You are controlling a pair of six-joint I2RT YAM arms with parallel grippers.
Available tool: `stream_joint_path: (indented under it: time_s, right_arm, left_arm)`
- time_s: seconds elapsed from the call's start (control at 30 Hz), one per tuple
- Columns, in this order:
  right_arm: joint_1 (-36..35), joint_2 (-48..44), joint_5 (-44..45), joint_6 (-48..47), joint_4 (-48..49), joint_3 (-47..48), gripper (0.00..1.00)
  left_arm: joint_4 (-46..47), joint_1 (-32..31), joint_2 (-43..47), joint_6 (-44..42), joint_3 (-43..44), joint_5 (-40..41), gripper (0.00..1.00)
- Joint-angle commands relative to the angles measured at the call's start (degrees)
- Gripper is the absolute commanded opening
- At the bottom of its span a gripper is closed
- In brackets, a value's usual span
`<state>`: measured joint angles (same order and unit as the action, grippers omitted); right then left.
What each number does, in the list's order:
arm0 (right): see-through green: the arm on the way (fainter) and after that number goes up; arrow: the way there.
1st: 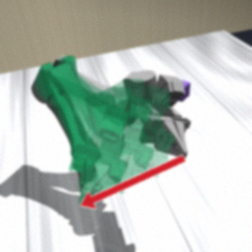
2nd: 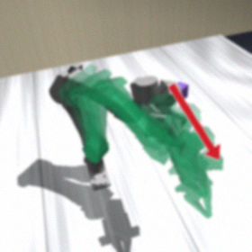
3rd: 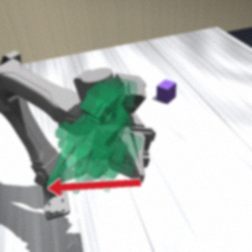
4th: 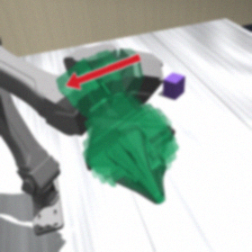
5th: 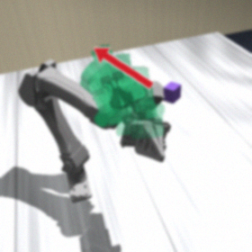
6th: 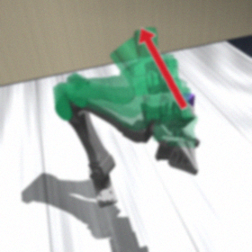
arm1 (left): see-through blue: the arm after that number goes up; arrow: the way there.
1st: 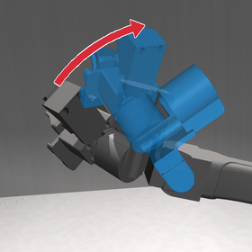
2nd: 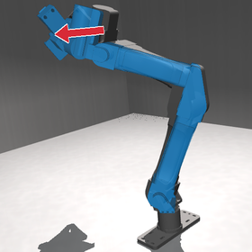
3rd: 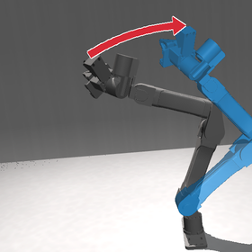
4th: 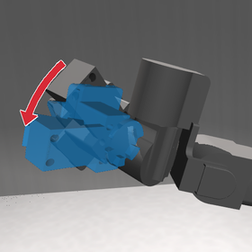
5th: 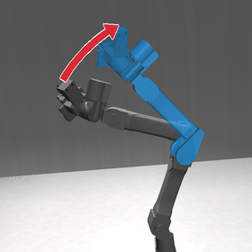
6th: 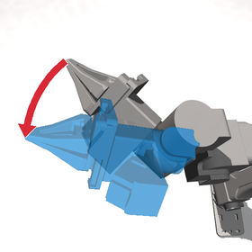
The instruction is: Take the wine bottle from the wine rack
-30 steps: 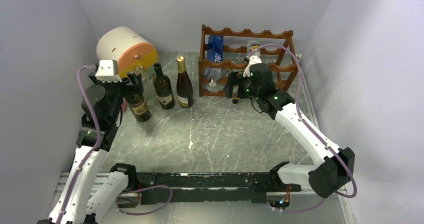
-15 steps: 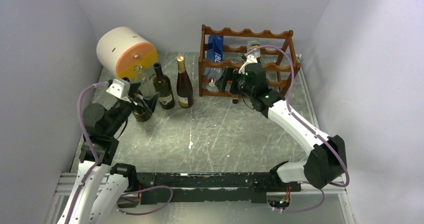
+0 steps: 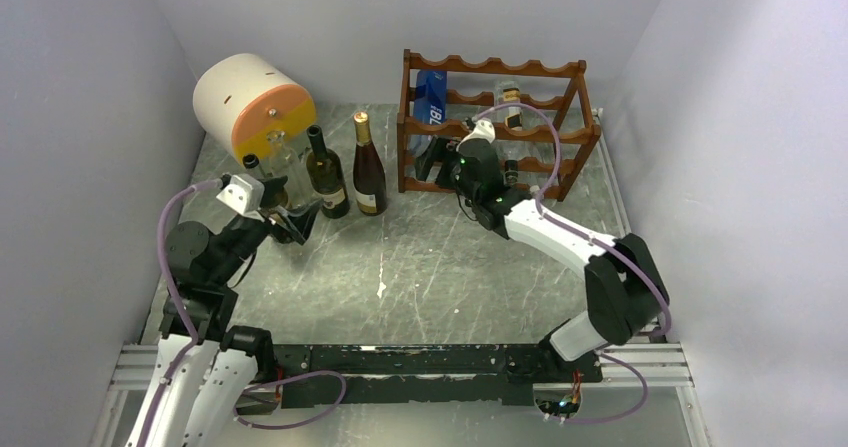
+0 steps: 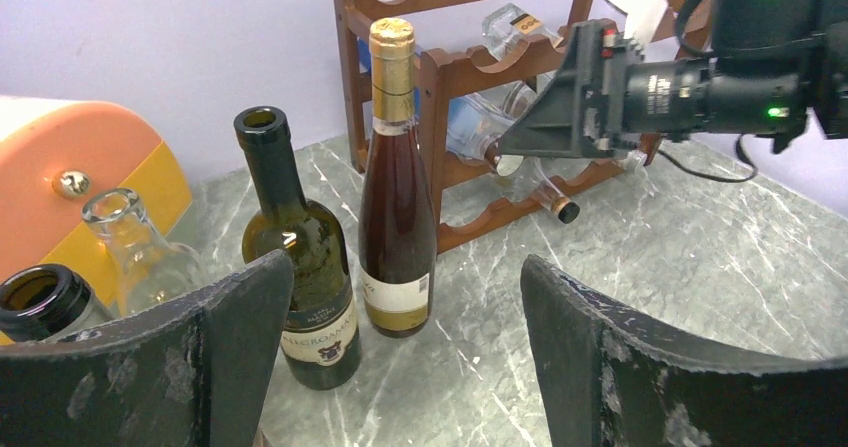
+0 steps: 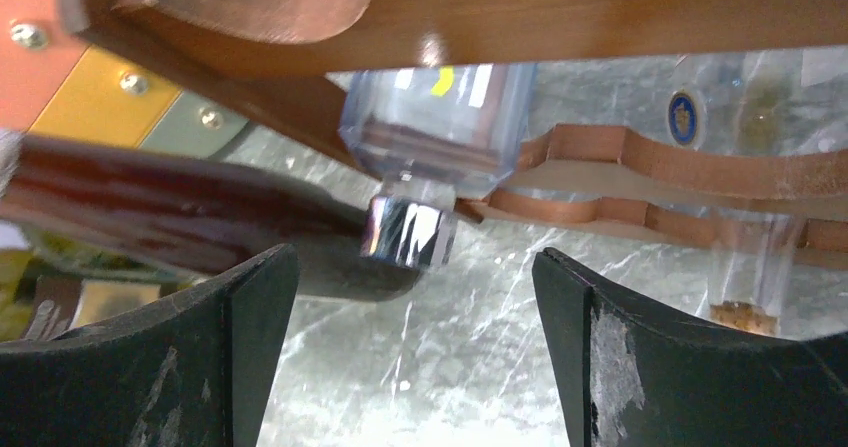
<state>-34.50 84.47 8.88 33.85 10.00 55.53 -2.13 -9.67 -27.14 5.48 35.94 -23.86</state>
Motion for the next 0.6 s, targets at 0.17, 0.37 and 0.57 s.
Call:
stream_joint_path:
  time_s: [0.17,0.37,0.57]
  right_arm:
    - [-0.12,5.08,8.40,2.33,9.20,3.22,0.90]
    - [-0.79,5.94,11.45,1.56,11.71,3.55,0.86]
    - [-1.49,8.52,13.46,1.32,13.31,4.82,0.84]
  left_arm:
    - [-0.07,-0.24,2.73,-1.65,1.06,-1.70,0.87]
    - [-0.24,-0.86,3.19,-1.76,1.06,-1.72,0.87]
    - [-0.26,-1.30,3.45,-1.94,0.97,-1.80,0.87]
